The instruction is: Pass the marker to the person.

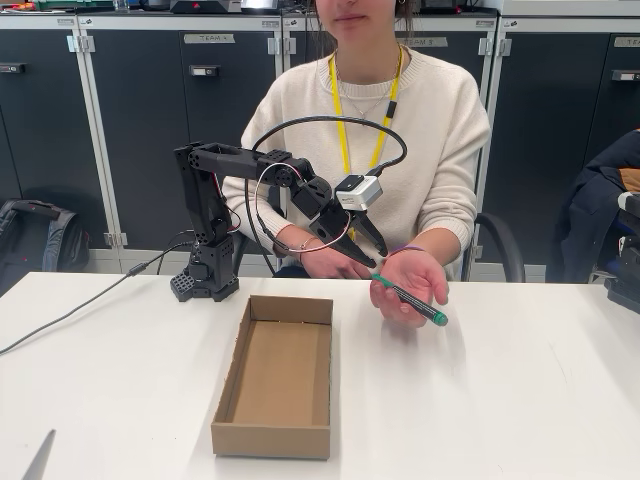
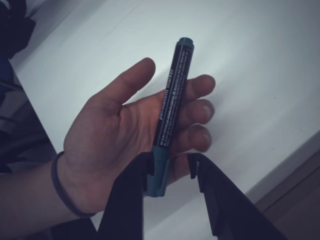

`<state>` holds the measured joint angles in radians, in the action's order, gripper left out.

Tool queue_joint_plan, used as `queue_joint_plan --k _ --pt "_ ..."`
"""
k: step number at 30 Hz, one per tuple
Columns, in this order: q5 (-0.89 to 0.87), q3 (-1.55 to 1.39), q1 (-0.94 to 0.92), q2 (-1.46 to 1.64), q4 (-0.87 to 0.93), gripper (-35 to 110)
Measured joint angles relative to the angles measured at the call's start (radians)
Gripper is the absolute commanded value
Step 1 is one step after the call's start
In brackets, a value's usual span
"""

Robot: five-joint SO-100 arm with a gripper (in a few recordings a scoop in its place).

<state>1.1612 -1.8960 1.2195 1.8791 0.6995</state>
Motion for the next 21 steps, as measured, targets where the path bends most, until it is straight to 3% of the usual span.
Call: queue_joint_plan --k 21 --pt "0.0 0.0 -0.023 0.0 0.009 14"
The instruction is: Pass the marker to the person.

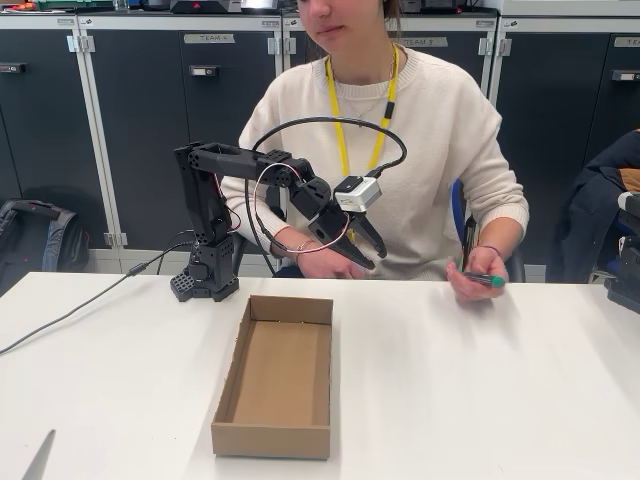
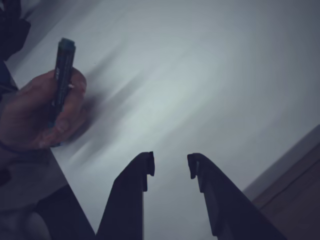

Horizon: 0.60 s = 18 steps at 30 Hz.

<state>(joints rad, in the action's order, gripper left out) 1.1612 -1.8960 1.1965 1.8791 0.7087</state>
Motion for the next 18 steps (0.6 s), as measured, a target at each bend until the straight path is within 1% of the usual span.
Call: queue_joint_plan --k 18 --pt "0.0 0.0 0.002 0.017 0.003 14"
